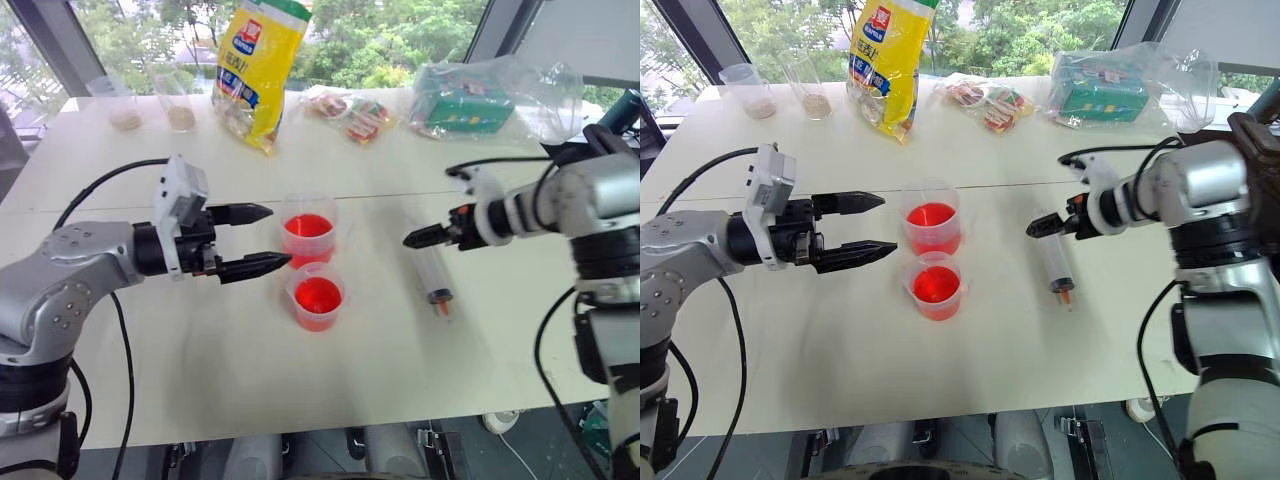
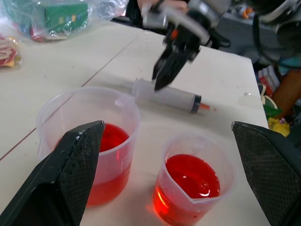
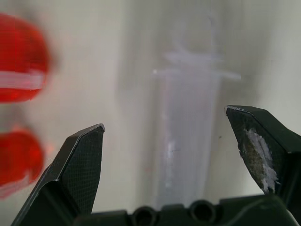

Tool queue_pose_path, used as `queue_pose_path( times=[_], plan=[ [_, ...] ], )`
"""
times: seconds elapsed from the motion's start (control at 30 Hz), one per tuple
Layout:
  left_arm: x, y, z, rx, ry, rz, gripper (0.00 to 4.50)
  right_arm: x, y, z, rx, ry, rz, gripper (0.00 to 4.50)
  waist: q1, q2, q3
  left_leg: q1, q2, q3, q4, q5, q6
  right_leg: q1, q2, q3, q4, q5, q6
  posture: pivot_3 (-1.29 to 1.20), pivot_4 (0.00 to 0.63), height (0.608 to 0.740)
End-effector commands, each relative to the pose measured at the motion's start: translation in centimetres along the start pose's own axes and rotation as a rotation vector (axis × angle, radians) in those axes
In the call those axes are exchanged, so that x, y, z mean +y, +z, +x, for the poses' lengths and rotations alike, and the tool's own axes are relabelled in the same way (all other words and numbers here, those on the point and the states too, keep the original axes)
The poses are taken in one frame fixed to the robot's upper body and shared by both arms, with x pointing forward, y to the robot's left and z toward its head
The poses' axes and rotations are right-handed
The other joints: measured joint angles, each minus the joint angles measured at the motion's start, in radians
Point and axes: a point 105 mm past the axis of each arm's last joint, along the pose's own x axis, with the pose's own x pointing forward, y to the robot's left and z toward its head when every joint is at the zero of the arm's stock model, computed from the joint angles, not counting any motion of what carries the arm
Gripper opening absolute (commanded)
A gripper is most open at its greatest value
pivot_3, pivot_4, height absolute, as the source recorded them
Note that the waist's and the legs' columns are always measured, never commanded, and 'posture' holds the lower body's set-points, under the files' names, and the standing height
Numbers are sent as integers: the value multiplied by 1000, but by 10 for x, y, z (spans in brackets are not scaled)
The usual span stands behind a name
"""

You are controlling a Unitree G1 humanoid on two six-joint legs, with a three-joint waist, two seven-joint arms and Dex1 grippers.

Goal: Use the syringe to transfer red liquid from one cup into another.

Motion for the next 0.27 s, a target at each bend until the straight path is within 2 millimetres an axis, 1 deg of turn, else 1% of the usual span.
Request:
queue_pose_path(
  times=[0.03,0.1,0.17,0.27],
  plan=[
    [-3,7,-9,3,16,41,4500,45,14,-45,-163,194,-262,4460,1,0,0,0,0,0,0,0,0,0,0,0,0,0,0,0,150,740],
    [-3,8,-13,10,26,42,4500,58,4,-63,-177,250,-352,4460,1,0,0,0,0,-1,-1,-1,1,0,0,-1,-1,-1,1,0,150,740],
    [-3,7,-16,23,33,44,4500,61,-7,-72,-179,258,-397,4460,1,-1,0,0,0,0,-1,-1,1,0,0,-1,-1,-1,1,0,150,740],
    [-4,7,-21,31,45,33,4500,67,-17,-84,-219,289,-449,4460,1,-1,0,0,0,1,1,-1,1,2,-1,0,-2,-2,0,0,150,740]
  ],
)
